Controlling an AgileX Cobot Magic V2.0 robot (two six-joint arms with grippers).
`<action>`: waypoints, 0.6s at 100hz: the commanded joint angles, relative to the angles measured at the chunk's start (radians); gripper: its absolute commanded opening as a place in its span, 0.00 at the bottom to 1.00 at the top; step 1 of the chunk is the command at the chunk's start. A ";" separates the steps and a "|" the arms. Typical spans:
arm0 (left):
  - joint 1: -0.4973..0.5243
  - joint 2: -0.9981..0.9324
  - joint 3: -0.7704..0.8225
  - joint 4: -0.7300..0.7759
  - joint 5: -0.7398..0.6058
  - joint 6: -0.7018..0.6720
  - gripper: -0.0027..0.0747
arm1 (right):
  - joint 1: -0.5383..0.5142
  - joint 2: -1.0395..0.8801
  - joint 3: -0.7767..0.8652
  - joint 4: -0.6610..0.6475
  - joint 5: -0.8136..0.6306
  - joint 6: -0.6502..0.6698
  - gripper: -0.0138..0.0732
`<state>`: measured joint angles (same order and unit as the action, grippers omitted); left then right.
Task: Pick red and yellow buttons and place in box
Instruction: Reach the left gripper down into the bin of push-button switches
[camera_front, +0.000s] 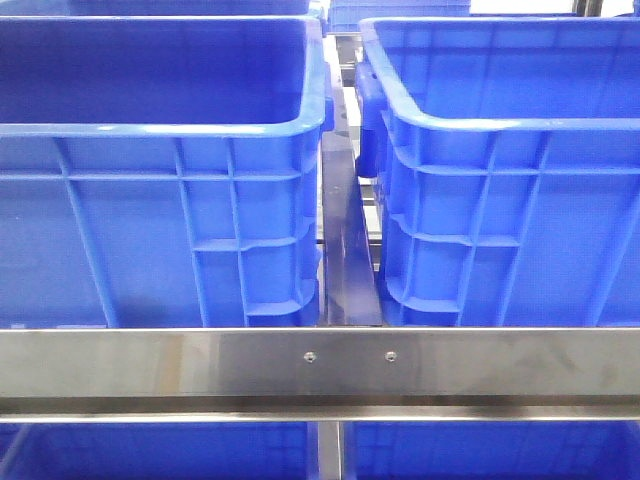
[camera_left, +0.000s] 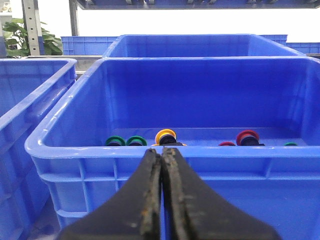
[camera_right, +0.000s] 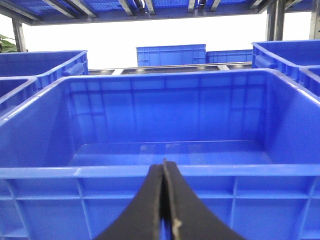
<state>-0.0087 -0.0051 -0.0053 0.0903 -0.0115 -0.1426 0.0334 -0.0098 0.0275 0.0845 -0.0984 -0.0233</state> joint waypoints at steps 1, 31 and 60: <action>0.002 -0.032 0.049 -0.007 -0.073 0.001 0.01 | -0.003 -0.026 -0.020 0.001 -0.084 -0.001 0.08; 0.002 -0.032 0.049 -0.007 -0.082 0.001 0.01 | -0.003 -0.026 -0.020 0.001 -0.084 -0.001 0.08; 0.002 -0.017 -0.065 -0.007 -0.013 0.001 0.01 | -0.003 -0.026 -0.020 0.001 -0.084 -0.001 0.08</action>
<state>-0.0087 -0.0051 -0.0117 0.0903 0.0086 -0.1426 0.0334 -0.0098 0.0275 0.0845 -0.0984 -0.0233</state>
